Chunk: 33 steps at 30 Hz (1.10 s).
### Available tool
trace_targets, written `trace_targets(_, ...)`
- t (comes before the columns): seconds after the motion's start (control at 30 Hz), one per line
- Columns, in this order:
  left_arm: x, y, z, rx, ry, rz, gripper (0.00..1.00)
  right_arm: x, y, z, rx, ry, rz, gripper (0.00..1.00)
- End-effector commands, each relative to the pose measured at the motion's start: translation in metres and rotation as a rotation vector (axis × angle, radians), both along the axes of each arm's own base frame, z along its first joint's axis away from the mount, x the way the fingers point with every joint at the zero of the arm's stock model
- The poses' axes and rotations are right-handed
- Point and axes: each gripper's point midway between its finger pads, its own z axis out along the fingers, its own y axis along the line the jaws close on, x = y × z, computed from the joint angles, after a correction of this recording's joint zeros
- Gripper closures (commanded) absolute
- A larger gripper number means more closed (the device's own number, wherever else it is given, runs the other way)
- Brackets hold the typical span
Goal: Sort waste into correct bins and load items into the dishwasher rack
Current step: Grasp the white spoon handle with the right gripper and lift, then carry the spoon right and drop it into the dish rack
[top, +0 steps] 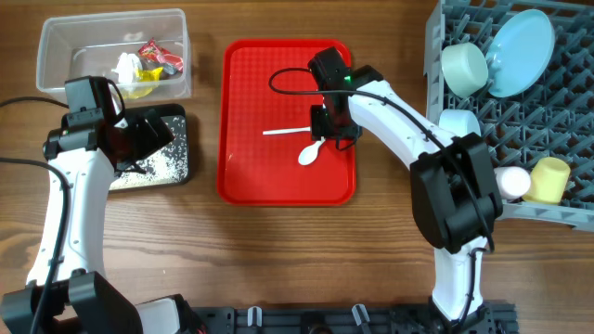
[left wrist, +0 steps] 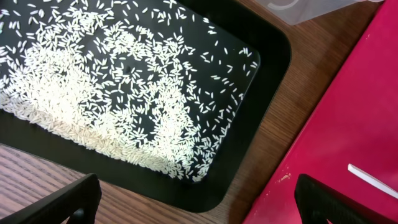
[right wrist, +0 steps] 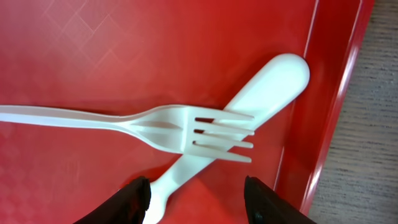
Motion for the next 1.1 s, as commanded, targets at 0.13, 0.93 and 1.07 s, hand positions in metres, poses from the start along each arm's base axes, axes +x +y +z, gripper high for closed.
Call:
trace_targets(0.13,0.000,-0.002,-0.002,-0.018,0.006,0.000,0.00,-0.008,-0.003,-0.039,-0.052,0.070,0.017,0.48)
trace_targets(0.93,0.000,-0.002,-0.002,-0.018,0.006,0.000,0.00,-0.026,-0.006,-0.043,-0.051,0.157,0.062,0.96)
trace_targets(1.07,0.000,-0.002,-0.002,-0.018,0.006,0.000,0.00,-0.016,-0.010,-0.015,-0.030,0.110,0.065,0.96)
